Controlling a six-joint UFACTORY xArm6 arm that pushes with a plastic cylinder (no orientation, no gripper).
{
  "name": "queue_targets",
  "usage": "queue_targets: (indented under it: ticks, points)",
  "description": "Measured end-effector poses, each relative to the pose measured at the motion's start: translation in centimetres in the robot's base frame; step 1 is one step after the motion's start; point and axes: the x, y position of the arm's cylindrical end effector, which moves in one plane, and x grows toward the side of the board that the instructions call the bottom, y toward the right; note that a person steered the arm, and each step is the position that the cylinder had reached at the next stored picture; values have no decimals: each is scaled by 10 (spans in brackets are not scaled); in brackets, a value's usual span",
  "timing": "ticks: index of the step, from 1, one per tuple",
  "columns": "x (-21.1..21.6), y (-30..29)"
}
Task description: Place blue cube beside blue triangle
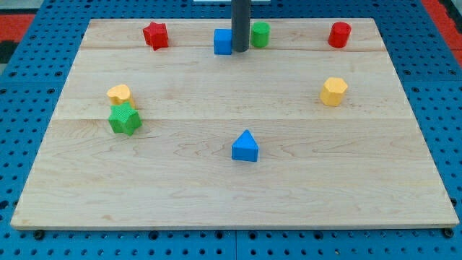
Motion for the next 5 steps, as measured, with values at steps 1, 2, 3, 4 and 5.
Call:
queue_targets:
  ticks: [1,2,3,4,5]
  points:
    - [-20,10]
    - [-54,15]
    - [-45,-34]
    - [-5,-34]
    - [22,-39]
